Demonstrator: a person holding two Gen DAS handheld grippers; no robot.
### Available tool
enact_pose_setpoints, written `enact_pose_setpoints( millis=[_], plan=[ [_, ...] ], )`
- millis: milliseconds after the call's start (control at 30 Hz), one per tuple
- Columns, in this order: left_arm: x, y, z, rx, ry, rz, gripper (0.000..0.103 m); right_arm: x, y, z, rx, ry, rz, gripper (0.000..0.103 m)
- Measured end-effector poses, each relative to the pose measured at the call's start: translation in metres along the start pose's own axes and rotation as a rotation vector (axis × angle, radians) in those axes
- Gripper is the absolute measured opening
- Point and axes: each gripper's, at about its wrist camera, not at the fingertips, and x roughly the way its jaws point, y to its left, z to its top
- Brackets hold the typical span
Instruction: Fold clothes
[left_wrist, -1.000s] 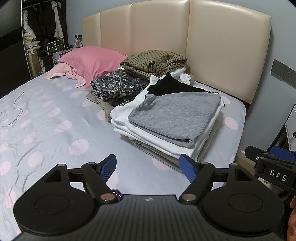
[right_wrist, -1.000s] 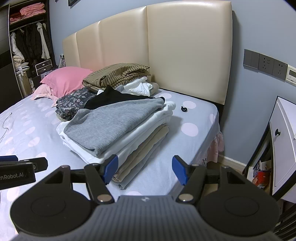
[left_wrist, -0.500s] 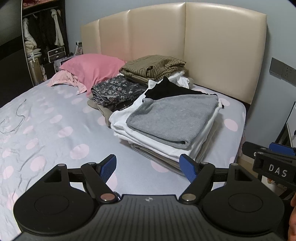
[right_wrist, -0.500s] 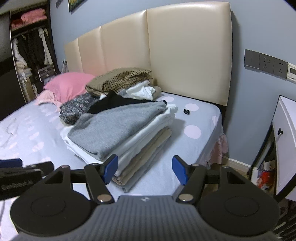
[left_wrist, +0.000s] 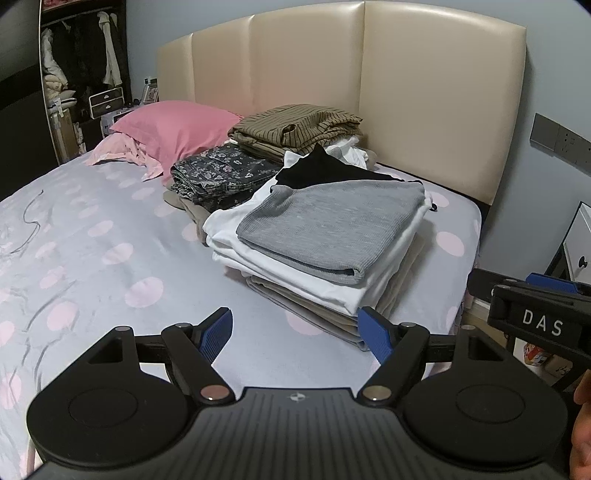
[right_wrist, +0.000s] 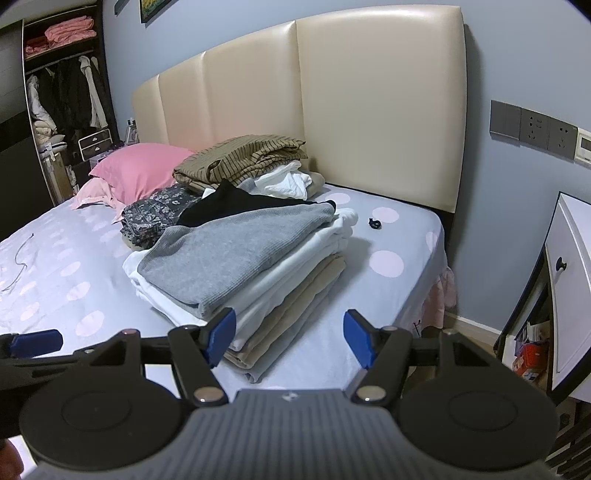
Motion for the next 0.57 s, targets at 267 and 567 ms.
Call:
enact_pose_setpoints(
  millis=[267,567],
  plan=[
    [0.0009,0.0037,-0.0012,-0.01,0.001,-0.004,0.074,0.0007,0.0014,0.0002,-0.006,0.004,-0.002,0.067],
    [-0.0004,0.0068,-0.0024,-0.026,0.0,-0.02,0.074,0.0002,0.0015,0.0003,-0.007,0.003,-0.004,0.067]
  ],
)
